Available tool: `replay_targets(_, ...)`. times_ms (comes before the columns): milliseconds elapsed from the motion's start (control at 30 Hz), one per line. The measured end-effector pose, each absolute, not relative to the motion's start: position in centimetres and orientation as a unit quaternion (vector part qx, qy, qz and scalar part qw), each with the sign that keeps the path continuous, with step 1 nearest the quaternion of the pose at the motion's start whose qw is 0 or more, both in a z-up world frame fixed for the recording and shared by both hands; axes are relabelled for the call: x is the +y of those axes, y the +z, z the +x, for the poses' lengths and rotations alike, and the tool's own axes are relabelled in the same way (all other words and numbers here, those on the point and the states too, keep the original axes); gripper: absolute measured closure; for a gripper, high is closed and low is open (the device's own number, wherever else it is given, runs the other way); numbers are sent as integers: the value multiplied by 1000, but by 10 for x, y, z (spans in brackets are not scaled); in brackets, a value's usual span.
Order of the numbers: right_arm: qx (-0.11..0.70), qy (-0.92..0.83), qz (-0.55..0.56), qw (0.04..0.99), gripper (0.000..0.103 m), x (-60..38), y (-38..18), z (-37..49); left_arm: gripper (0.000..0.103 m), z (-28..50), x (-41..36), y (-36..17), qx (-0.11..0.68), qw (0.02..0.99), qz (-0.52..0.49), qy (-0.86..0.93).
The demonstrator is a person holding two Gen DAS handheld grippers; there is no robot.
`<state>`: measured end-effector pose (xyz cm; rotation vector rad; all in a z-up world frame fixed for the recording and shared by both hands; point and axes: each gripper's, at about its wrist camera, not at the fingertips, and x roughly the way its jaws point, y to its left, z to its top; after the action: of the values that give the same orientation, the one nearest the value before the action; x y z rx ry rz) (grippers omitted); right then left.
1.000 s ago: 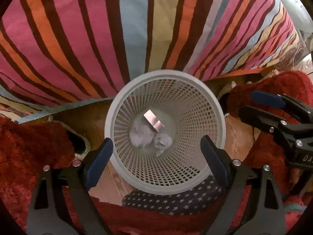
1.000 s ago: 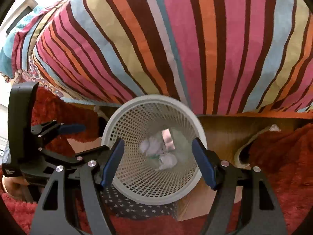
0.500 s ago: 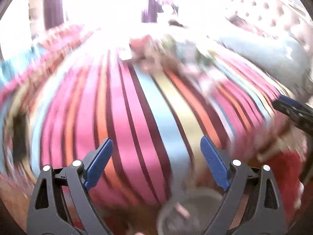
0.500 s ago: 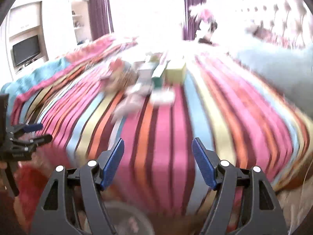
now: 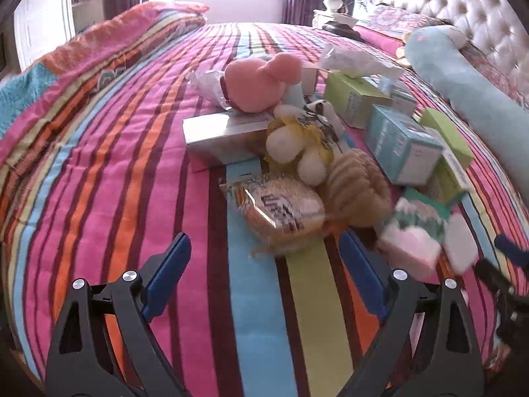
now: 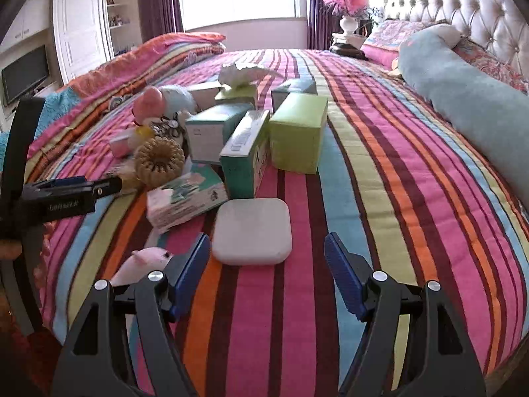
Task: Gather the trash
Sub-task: 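Grasp the wrapped bread bun with left tool while right grasps white square pad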
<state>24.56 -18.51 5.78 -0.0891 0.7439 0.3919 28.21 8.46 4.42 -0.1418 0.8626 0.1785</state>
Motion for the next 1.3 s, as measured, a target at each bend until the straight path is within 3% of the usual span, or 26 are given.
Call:
replay_targets(900,399,206,-74,891,35,-163,39,279,15,336,88,25,440,888,-81,108)
replay_targets(1000,403,205,-77,888,36,-161,38,280,27,332,84,23,435,891,-55,119)
replay_targets(1033,405,205,-79,887,37,-161,39,280,40,328,83,24,432,892,-50,121)
replay_targets(1067,407,206,-78,886,40,-162,40,280,47,324,85,26,428,894,-49,122)
replay_targets(1100,407,206,-77,886,45,-162,40,279,47,319,89,26,426,896,-56,115)
replay_targets(1300,396,202,-63,894,45,-171,41,267,50,282,100,30,409,906,-71,86)
